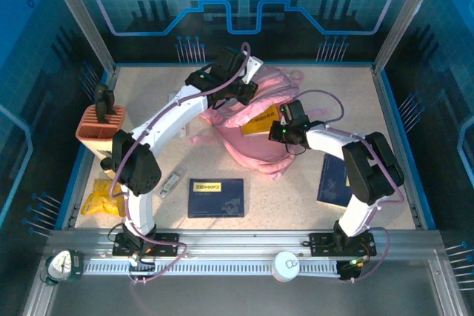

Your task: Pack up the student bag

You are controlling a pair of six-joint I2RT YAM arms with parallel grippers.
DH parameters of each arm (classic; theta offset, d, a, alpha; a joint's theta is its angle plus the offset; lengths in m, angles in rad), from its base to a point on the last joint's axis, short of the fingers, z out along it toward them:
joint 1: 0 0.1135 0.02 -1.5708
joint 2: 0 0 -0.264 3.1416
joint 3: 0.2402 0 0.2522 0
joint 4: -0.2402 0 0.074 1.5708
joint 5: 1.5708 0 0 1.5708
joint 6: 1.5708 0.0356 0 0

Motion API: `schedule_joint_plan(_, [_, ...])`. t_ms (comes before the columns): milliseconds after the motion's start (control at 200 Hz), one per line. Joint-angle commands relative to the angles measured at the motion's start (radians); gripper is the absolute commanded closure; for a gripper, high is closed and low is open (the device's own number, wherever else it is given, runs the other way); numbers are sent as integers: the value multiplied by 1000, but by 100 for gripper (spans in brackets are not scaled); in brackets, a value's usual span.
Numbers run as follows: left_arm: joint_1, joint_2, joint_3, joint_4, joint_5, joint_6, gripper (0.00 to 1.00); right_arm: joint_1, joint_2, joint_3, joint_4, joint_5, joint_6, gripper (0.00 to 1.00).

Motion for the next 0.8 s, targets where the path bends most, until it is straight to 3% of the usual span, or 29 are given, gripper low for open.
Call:
schedule_joint_plan(0, [7,-91,11,104,47,-6,100,-5,13,47,6,49,-60,98])
schedule_joint_plan(180, [10,-85,5,105,49,-6,100,11,-72,-11,35,-17,-81,91])
schedule_joint_plan(485, [8,-32,-40,73,62,-48,100,23,-415,-167,-154,-50,-133,51])
schedule_joint_plan(610, [6,-24,-111,86,69,-70,96,26,-552,-191,-256,-43,-158,28])
schedule_joint_plan(650, [2,-18,-120,74,70,-76,91,25,-584,-190,-285,-58,-169,19])
schedule_joint_plan(720, [-5,-10,-120,31,69,-88,75,26,-627,-178,-349,-74,-186,1])
schedule_joint_plan(795, [-14,-17,-126,-1,57,-111,66,28,-660,-171,-401,-73,-187,1])
